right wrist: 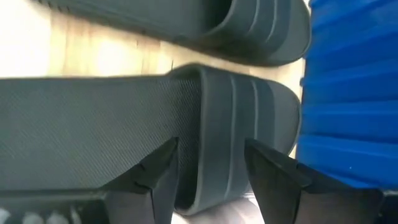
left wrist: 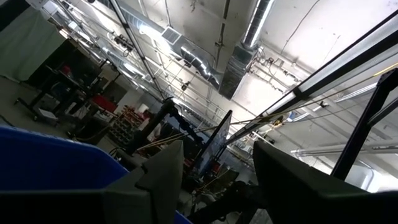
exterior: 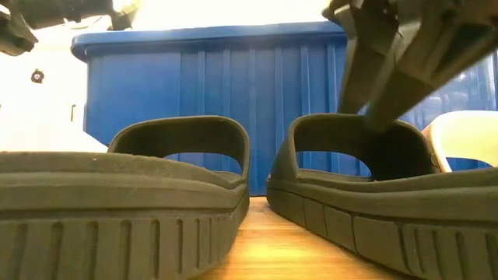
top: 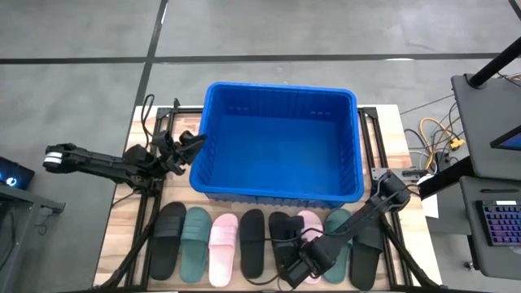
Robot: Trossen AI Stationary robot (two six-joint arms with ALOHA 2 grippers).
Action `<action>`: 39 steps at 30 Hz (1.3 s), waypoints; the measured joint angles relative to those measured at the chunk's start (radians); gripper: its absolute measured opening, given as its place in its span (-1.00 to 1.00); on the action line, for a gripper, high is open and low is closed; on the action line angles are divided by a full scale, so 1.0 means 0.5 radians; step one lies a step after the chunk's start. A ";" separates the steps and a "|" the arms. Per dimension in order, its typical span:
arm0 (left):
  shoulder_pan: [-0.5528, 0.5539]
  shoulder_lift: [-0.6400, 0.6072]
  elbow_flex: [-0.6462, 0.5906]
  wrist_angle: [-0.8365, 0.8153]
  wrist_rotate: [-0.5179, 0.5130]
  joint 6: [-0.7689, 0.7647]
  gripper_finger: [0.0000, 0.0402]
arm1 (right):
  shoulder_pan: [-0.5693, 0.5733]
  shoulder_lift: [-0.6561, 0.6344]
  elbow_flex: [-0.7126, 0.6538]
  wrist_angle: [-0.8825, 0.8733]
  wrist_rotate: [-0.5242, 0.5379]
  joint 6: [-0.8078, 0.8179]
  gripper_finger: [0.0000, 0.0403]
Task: Pick and place slides into bin
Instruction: Put the black slide into the blue bin
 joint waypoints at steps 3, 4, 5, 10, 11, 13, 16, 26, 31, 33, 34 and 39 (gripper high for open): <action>0.000 0.012 0.000 0.000 0.000 -0.001 -0.10 | -0.004 0.001 -0.044 0.011 0.003 0.010 -0.15; 0.000 0.013 0.000 0.001 0.001 -0.001 -0.10 | -0.006 0.001 -0.055 0.013 0.010 0.028 -0.15; 0.000 0.012 0.000 0.001 0.000 -0.001 -0.10 | -0.008 0.001 -0.063 0.011 0.032 0.054 -0.15; 0.000 0.007 0.000 0.004 0.001 -0.002 -0.10 | -0.009 0.001 -0.075 0.017 0.214 0.243 -0.16; 0.000 0.007 0.000 0.005 0.001 -0.002 -0.10 | -0.009 0.001 -0.075 0.020 0.238 0.257 -0.16; 0.000 0.004 0.000 0.007 0.000 -0.002 -0.10 | -0.009 0.001 -0.076 0.028 0.262 0.261 -0.18; 0.000 0.006 0.000 0.012 0.000 -0.002 -0.10 | -0.010 0.001 -0.083 0.038 0.265 0.263 -0.22; -0.002 0.017 0.000 0.012 0.001 -0.002 -0.10 | -0.023 0.001 -0.186 0.241 0.271 0.283 -0.41; -0.002 0.007 0.000 0.011 0.000 -0.002 -0.10 | -0.023 0.001 -0.186 0.242 0.270 0.292 -0.55; -0.002 0.008 0.000 0.011 0.000 -0.002 -0.10 | -0.023 0.001 -0.186 0.242 0.270 0.348 -0.64; -0.002 0.007 0.000 0.010 0.000 -0.002 -0.10 | -0.023 0.001 -0.186 0.242 0.269 0.380 -0.70; -0.002 0.009 0.000 0.004 0.001 -0.001 -0.10 | -0.045 -0.003 -0.184 0.247 0.143 0.549 -0.93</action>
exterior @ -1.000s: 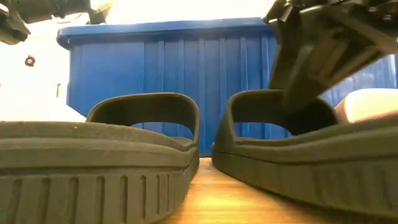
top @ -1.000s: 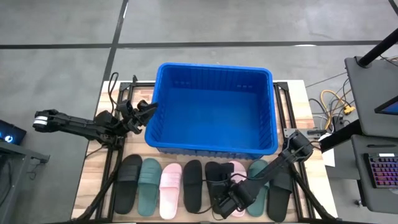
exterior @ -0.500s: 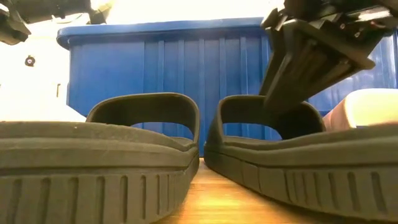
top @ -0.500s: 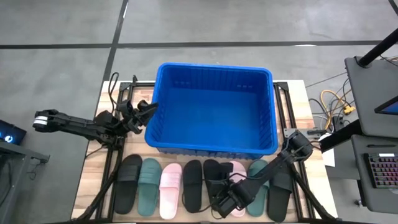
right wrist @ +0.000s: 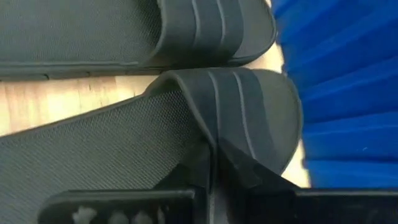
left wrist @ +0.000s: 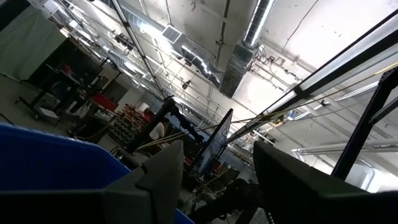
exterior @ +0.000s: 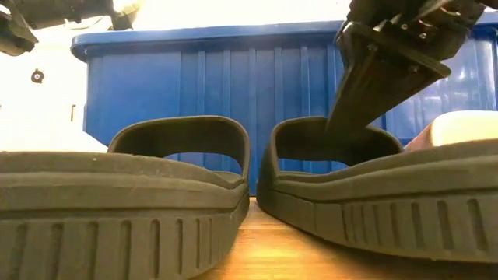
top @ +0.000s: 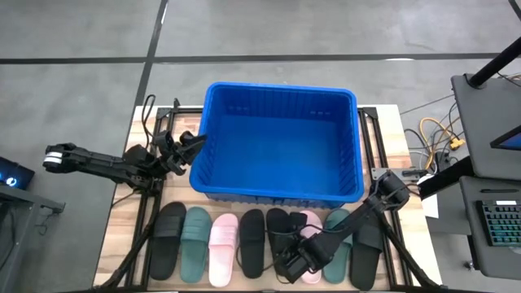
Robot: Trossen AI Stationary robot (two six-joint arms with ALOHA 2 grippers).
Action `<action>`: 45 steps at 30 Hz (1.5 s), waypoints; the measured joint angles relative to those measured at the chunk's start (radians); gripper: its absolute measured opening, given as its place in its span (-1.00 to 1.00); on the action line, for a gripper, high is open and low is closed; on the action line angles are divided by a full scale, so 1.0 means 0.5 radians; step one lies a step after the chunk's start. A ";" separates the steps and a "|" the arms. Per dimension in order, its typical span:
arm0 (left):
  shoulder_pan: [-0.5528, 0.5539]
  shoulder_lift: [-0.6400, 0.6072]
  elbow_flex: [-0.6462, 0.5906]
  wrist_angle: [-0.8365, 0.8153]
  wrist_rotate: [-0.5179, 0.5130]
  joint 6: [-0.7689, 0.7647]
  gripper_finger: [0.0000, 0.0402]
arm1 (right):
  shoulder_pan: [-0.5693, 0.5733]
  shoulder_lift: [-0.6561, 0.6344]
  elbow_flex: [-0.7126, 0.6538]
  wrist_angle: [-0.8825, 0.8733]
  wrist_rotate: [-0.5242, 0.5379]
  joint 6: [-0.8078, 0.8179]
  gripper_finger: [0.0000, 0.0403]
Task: Pick and place slides into bin
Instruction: Put the black slide into the blue bin
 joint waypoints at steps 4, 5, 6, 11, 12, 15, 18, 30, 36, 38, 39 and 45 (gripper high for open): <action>0.002 0.005 0.000 0.001 0.000 0.000 -0.10 | -0.002 -0.001 0.004 -0.003 -0.021 0.060 -0.94; 0.002 0.005 0.000 0.002 0.000 0.001 -0.10 | -0.001 -0.001 0.009 -0.008 -0.019 0.058 -0.94; 0.002 0.006 0.000 0.002 0.000 0.001 -0.10 | -0.001 -0.001 0.019 -0.016 -0.020 0.055 -0.94; 0.002 0.005 0.000 0.008 -0.001 0.001 -0.10 | -0.002 0.004 0.099 -0.056 -0.051 0.011 -0.94; 0.002 0.004 0.000 0.007 0.000 0.001 -0.10 | -0.001 0.004 0.120 -0.064 -0.054 -0.024 -0.94; 0.002 0.003 0.000 0.008 0.000 0.001 -0.10 | 0.000 0.005 0.188 -0.103 -0.055 -0.096 -0.94; 0.002 -0.001 0.000 0.002 0.000 0.001 -0.10 | 0.000 0.006 0.271 -0.173 -0.060 -0.104 -0.94; 0.002 0.029 0.001 0.005 0.000 0.001 -0.10 | 0.001 0.006 0.761 -0.824 -0.045 -0.115 -0.94; 0.002 0.041 0.001 0.002 0.000 0.001 -0.10 | 0.000 0.006 1.026 -0.870 -0.035 -0.178 -0.94; 0.002 0.045 0.001 0.008 0.000 0.001 -0.10 | 0.000 0.005 1.121 -0.868 0.001 -0.247 -0.94; 0.002 0.046 0.001 0.008 0.000 0.001 -0.10 | 0.000 0.005 1.168 -0.868 0.030 -0.281 -0.94; 0.001 0.041 0.001 0.008 0.000 0.001 -0.10 | 0.000 0.005 1.447 -0.873 0.113 -0.508 -0.94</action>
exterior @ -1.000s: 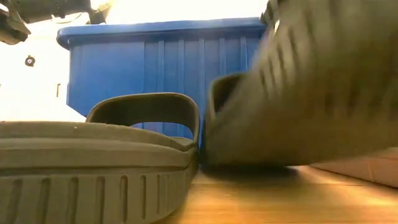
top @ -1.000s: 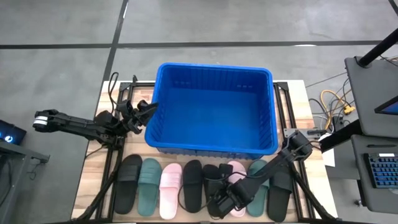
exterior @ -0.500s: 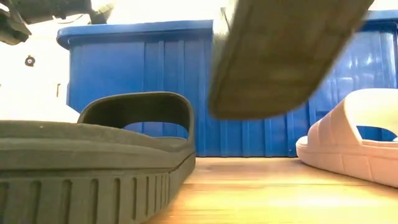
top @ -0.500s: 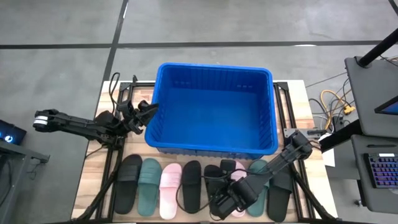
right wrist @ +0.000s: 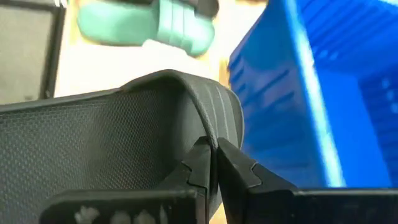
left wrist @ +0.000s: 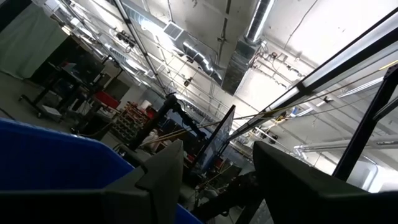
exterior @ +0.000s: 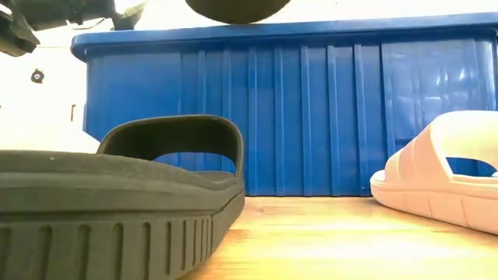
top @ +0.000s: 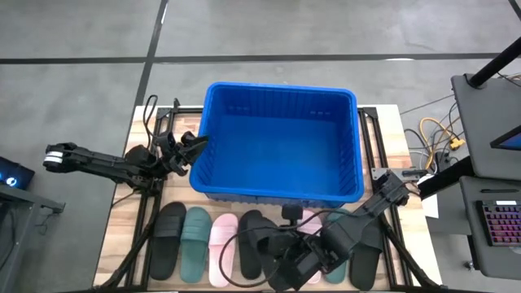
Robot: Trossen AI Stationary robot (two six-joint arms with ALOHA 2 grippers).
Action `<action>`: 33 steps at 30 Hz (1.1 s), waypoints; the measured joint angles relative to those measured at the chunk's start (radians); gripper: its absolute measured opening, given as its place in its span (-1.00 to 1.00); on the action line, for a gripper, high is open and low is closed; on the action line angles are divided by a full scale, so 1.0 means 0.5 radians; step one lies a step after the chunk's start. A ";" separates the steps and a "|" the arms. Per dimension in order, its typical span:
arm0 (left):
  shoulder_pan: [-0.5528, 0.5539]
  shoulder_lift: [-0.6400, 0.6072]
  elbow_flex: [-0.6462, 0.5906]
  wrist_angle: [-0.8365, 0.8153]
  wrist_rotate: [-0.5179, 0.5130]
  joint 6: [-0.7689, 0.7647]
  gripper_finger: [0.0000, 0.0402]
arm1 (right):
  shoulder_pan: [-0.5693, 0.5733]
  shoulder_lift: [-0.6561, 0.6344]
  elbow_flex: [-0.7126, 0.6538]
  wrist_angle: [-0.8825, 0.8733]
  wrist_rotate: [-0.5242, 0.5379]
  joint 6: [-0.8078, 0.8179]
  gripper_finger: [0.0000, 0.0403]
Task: Pick and place slides into bin
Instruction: Put the black slide into the blue bin
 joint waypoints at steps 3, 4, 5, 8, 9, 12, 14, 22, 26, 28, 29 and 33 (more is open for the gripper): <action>0.000 0.000 0.000 0.002 0.000 0.000 -0.10 | -0.005 -0.002 0.106 0.000 0.017 -0.098 -0.94; 0.000 -0.001 0.000 0.002 0.000 0.000 -0.10 | -0.005 -0.009 0.107 0.019 0.030 -0.133 -0.94; 0.000 0.000 0.000 0.005 0.000 0.000 -0.10 | -0.005 -0.030 0.095 0.046 0.047 -0.167 -0.94; 0.000 0.000 0.001 0.006 0.000 0.000 -0.10 | -0.010 -0.067 0.096 0.048 0.151 -0.227 -0.94; 0.000 -0.001 0.001 0.006 0.000 0.000 -0.10 | -0.015 -0.077 0.103 0.052 0.183 -0.252 -0.94; -0.001 0.000 0.001 0.006 0.000 0.000 -0.10 | -0.039 -0.124 0.103 0.064 0.278 -0.302 -0.94; -0.001 -0.001 0.001 0.006 0.000 0.000 -0.10 | -0.060 -0.149 0.103 0.063 0.328 -0.321 -0.94; 0.000 0.000 0.001 0.005 0.000 0.000 -0.10 | -0.178 -0.295 0.103 0.070 0.428 -0.389 -0.94; 0.000 0.002 0.001 0.006 0.000 0.000 -0.10 | -0.254 -0.375 0.100 0.073 0.424 -0.453 -0.95; 0.001 0.002 0.001 0.005 0.000 0.001 -0.10 | -0.296 -0.424 0.100 0.082 0.428 -0.525 -0.95; 0.001 0.002 0.001 0.006 0.000 0.001 -0.10 | -0.323 -0.447 0.100 0.084 0.428 -0.551 -0.95; 0.001 -0.001 0.001 0.005 0.000 0.001 -0.10 | -0.449 -0.534 0.100 0.206 0.359 -0.724 -0.95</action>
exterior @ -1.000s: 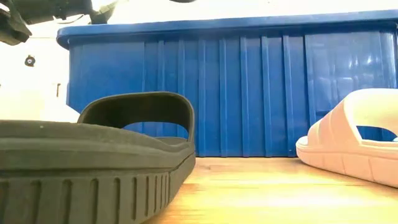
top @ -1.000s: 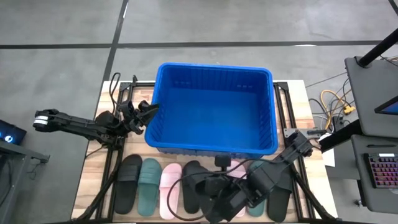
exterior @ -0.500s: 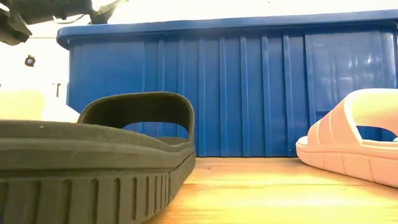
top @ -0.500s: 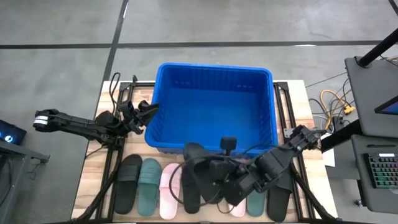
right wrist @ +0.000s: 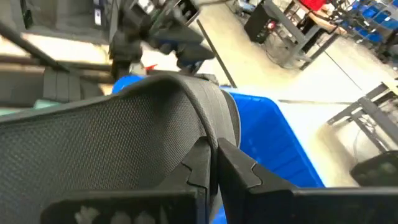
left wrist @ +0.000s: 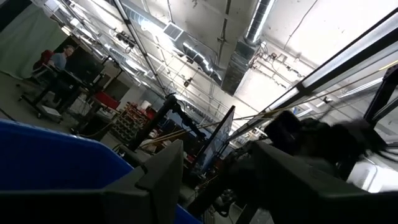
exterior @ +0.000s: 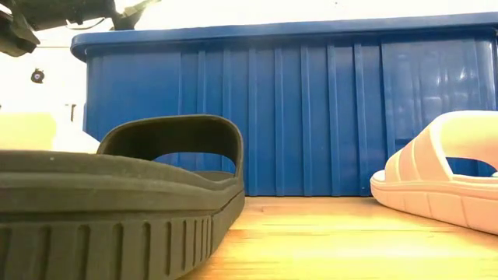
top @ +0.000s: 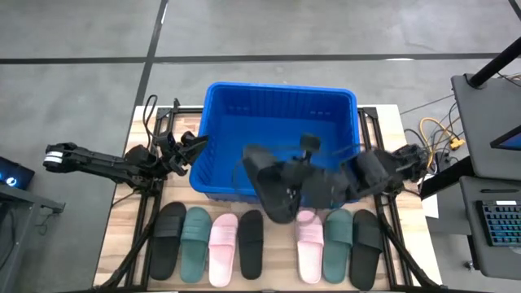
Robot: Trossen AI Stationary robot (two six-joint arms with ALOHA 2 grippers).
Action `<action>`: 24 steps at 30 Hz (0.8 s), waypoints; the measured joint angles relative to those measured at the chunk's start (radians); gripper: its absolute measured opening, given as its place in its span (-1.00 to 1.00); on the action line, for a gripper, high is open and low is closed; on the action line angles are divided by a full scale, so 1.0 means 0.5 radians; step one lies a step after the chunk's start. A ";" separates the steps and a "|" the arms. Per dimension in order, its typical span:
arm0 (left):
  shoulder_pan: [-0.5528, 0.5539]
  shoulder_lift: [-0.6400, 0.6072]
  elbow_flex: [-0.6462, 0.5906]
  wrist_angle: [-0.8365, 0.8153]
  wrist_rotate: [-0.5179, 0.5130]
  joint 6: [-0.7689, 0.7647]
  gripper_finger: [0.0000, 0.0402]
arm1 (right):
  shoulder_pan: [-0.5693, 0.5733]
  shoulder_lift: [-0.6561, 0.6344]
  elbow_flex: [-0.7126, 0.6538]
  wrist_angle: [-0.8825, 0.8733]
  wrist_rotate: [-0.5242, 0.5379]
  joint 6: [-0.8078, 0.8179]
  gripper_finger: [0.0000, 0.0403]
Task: Pick and place slides into bin
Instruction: Put the black slide into the blue bin
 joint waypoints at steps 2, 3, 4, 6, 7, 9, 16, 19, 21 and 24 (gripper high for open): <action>0.000 -0.002 0.000 0.000 0.000 0.000 -0.10 | -0.076 -0.042 0.000 0.141 -0.147 -0.111 -0.95; 0.000 -0.001 0.000 0.000 0.000 0.000 -0.10 | -0.118 -0.059 0.000 0.211 -0.245 -0.163 -0.95; 0.000 -0.001 0.000 0.000 0.000 0.000 -0.10 | -0.159 -0.071 0.000 0.287 -0.340 -0.216 -0.95; 0.000 -0.002 0.000 0.002 0.000 0.000 -0.10 | -0.238 -0.093 0.000 0.399 -0.505 -0.322 -0.95; 0.000 -0.004 0.000 0.002 0.000 0.000 -0.10 | -0.280 -0.095 0.000 0.419 -0.556 -0.363 -0.95; 0.000 -0.020 0.000 0.002 0.000 0.001 -0.10 | -0.359 -0.096 0.000 0.429 -0.628 -0.427 -0.95; 0.000 -0.125 0.000 0.002 -0.001 0.019 -0.10 | -0.624 -0.096 -0.005 0.072 -0.629 -0.441 -0.95; 0.000 -0.180 0.000 0.002 -0.001 0.022 -0.10 | -0.691 -0.094 -0.012 -0.016 -0.630 -0.461 -0.95; 0.000 -0.214 0.000 -0.001 -0.001 0.073 -0.10 | -0.724 -0.094 -0.014 -0.026 -0.674 -0.490 -0.95; 0.000 -0.250 0.000 -0.004 -0.001 0.201 -0.10 | -0.787 -0.094 -0.015 -0.036 -0.813 -0.533 -0.95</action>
